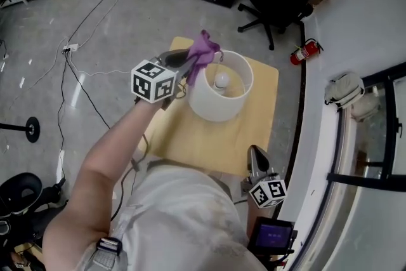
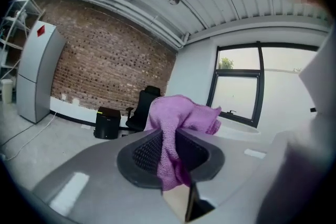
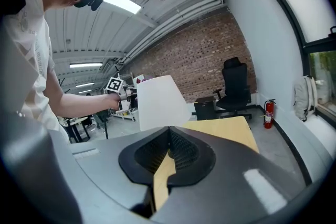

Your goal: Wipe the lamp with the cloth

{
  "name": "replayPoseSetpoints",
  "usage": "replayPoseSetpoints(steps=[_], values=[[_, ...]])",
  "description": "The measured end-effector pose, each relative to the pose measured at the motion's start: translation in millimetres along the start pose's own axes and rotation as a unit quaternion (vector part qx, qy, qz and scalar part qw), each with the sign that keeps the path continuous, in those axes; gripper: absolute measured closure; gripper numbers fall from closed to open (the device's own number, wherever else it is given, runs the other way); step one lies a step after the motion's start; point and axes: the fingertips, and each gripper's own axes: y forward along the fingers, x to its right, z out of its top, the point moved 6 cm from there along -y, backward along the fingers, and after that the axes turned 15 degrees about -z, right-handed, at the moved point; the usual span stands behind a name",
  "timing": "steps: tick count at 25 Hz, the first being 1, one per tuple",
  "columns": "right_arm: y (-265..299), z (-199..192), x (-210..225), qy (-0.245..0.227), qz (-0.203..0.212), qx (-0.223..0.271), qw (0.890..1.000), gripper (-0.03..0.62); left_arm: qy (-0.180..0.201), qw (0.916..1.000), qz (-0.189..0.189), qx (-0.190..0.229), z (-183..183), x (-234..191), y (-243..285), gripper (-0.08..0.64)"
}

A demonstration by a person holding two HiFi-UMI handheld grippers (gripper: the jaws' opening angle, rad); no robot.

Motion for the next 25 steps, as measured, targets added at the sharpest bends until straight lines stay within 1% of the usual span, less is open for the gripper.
replayPoseSetpoints(steps=[5,8,12,16,18,21,23,25], values=[[-5.6,-1.8,-1.6,-0.005,-0.011,-0.008,1.000,0.581,0.021,0.9978,-0.002,-0.063,-21.5,-15.6,12.4,0.485],[-11.2,-4.5,1.9,-0.002,-0.020,-0.011,1.000,0.581,0.034,0.9934,-0.004,-0.109,-39.9,-24.3,18.5,0.485],[-15.6,-9.5,5.1,0.008,-0.032,-0.009,0.999,0.581,0.033,0.9883,-0.011,-0.149,-57.8,-37.4,22.5,0.485],[-17.1,-12.6,4.6,0.008,-0.036,-0.016,0.999,0.581,0.038,0.9805,-0.013,-0.193,-68.8,-52.1,26.1,0.485],[-17.1,-12.5,4.9,0.011,-0.038,-0.015,0.999,0.581,0.040,0.9801,-0.008,-0.194,-63.3,-59.8,25.1,0.485],[-17.0,-9.2,6.1,0.011,-0.041,-0.013,0.999,0.581,0.031,0.9874,-0.013,-0.155,-34.1,-64.5,23.8,0.485],[-16.3,-8.2,7.7,0.014,-0.045,-0.010,0.999,0.581,0.025,0.9916,-0.032,-0.123,-6.6,-59.7,26.1,0.485],[-14.8,-7.4,8.3,0.017,-0.047,-0.007,0.999,0.581,0.034,0.9925,-0.058,-0.102,21.5,-50.1,31.2,0.485]])
